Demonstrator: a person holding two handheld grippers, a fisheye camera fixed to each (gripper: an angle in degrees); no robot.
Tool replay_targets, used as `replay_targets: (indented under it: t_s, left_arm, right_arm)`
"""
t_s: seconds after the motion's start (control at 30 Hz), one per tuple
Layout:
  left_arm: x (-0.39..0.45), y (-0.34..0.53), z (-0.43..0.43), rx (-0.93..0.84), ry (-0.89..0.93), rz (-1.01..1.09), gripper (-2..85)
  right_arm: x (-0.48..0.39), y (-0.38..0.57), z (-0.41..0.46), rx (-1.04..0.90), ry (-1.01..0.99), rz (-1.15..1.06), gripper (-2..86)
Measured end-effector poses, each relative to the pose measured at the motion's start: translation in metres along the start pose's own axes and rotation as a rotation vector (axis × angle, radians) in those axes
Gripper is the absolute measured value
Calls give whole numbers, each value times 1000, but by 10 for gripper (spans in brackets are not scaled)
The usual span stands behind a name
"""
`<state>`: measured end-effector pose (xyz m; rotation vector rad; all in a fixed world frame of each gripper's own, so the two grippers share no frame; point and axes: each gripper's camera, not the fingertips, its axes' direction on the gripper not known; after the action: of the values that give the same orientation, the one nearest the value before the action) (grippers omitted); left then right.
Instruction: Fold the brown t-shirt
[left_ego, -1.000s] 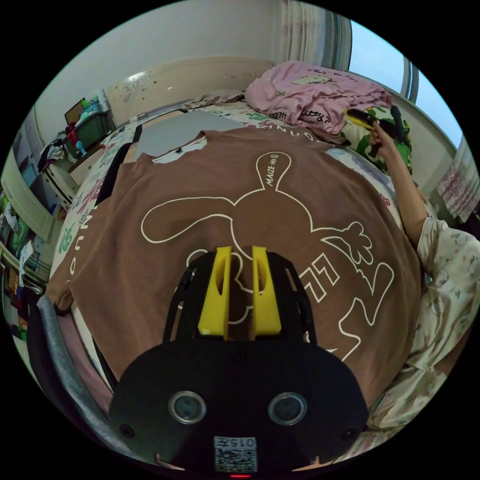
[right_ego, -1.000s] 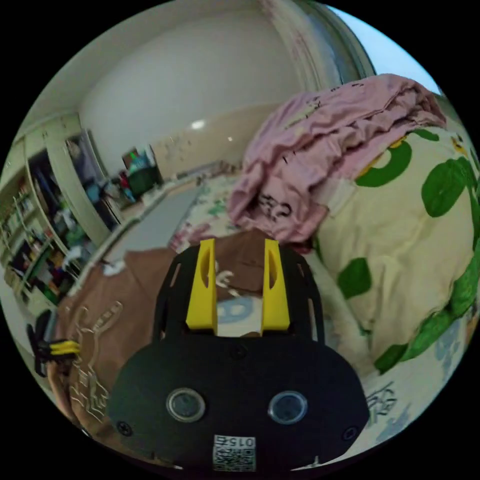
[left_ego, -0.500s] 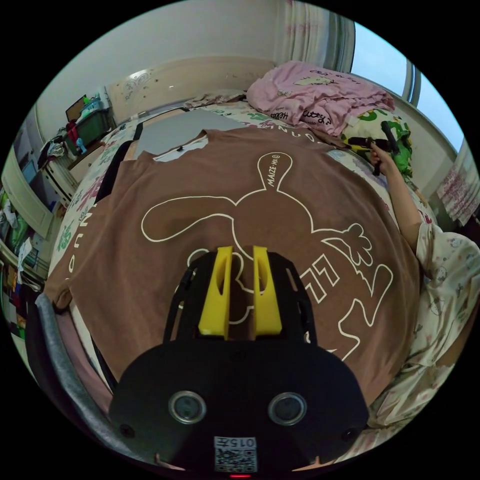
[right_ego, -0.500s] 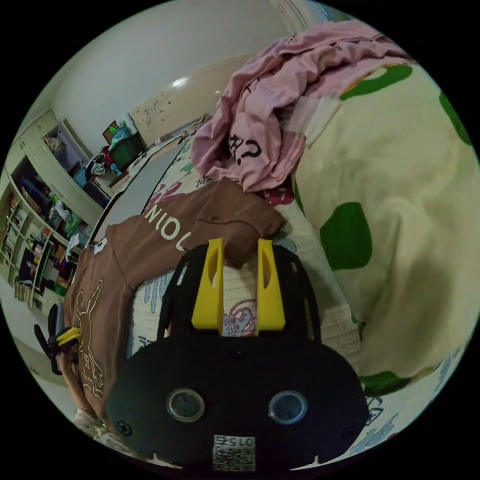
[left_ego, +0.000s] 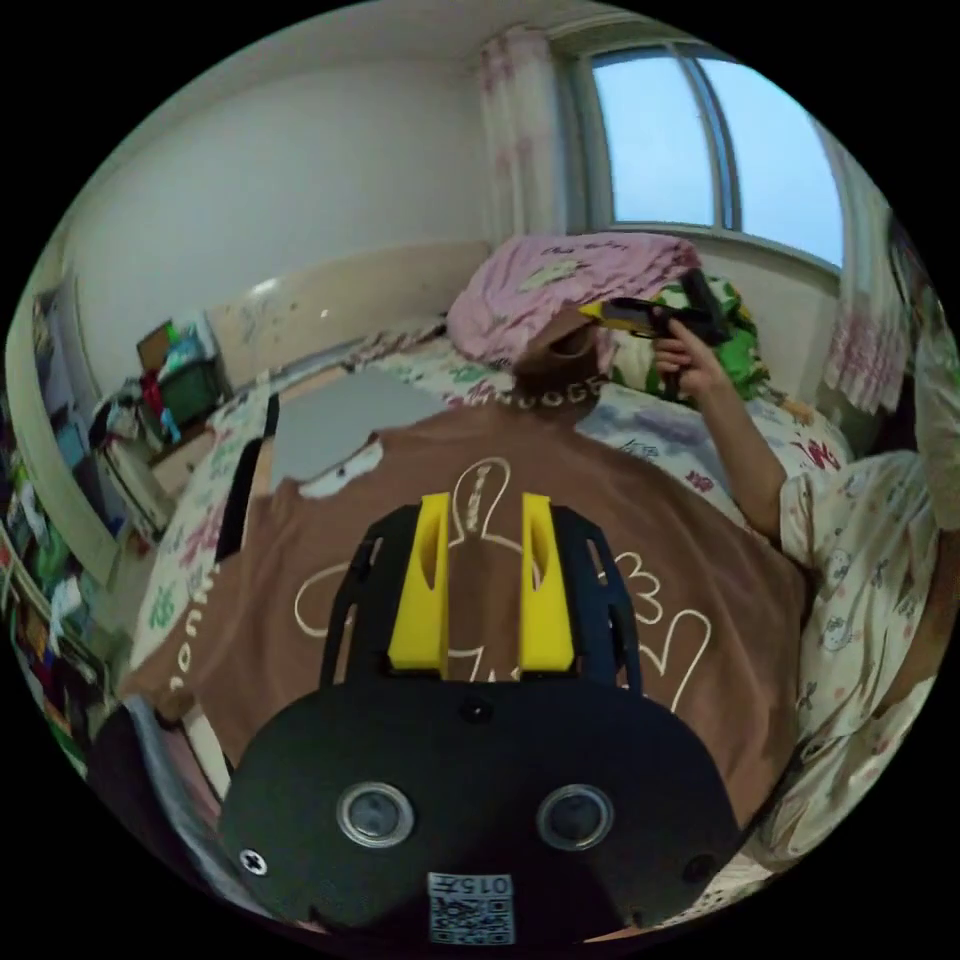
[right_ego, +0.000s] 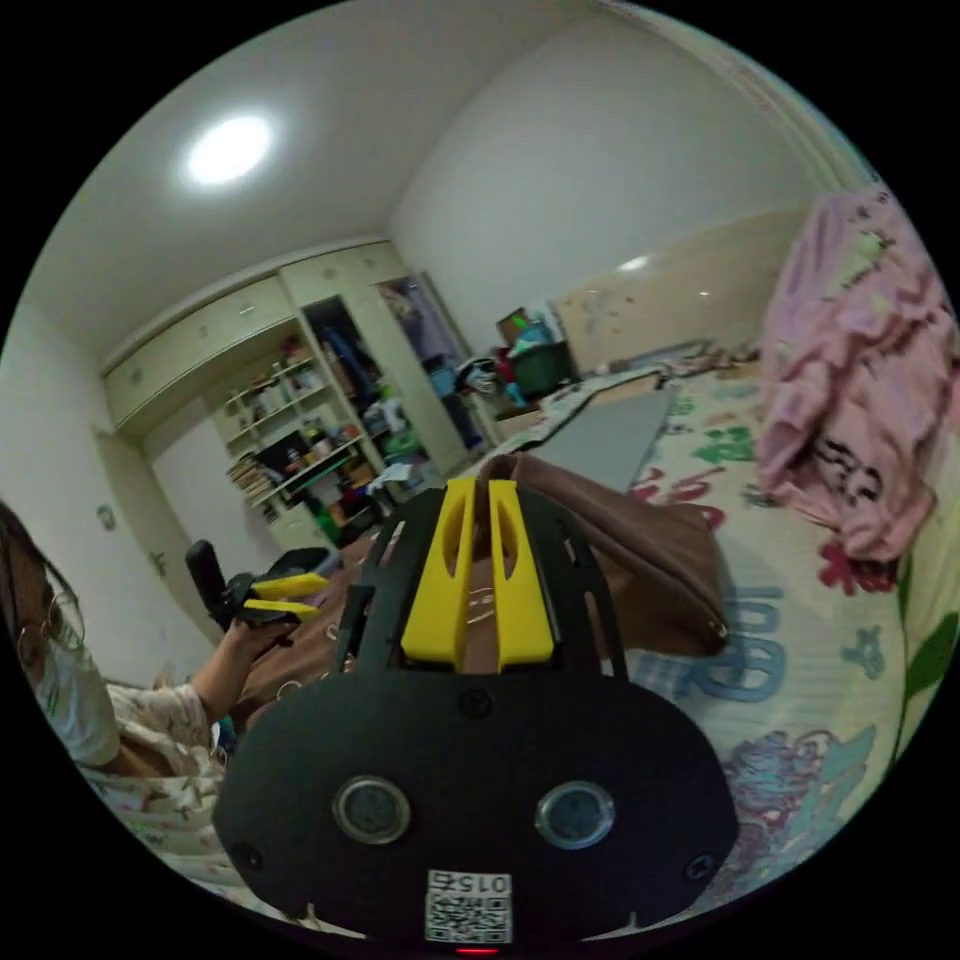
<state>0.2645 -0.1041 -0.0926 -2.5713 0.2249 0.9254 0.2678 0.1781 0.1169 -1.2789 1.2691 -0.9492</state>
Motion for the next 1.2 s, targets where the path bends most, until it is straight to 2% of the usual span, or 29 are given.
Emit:
replay_targets:
  t_s: [0.17, 0.27, 0.33, 0.43, 0.47, 0.53, 0.6, 0.7, 0.77, 0.93, 1.07, 1.2]
  left_arm:
    - [79, -28, -1, 98, -183, 158, 141]
    - [86, -34, 24, 61, -70, 121, 156]
    - [96, -35, 41, 27, -109, 119, 155]
    - [106, -27, 52, 45, -201, 119, 91]
    - [104, -20, 50, 55, -193, 106, 34]
    - [101, -10, 38, 69, -174, 112, 22]
    - [95, 8, 10, 82, -230, 90, 15]
    - [99, 45, -28, 71, -257, 104, 10]
    - [108, 71, -46, 42, -279, 124, 9]
    - [134, 137, -65, -76, -279, 132, 8]
    - [153, 170, -67, -103, -269, 112, 7]
    - [172, 185, -75, -100, -251, 118, 6]
  right_arm:
    - [-41, 46, 33, -134, -162, -87, 12]
    - [-47, 67, 40, -178, -239, -104, 14]
    - [-50, 76, 40, -198, -274, -120, 17]
    - [-57, 88, 35, -198, -292, -169, 26]
    - [-61, 92, 33, -212, -294, -204, 34]
    - [-65, 96, 27, -200, -298, -259, 51]
    - [-69, 100, 10, -136, -253, -344, 73]
    - [-66, 106, -1, -144, 45, -461, 90]
    - [-52, 113, 14, -244, 251, -511, 105]
    - [-18, 131, 78, -547, 122, -544, 118]
    - [-21, 155, 147, -748, 154, -650, 127]
    - [-24, 163, 195, -841, 206, -672, 93]
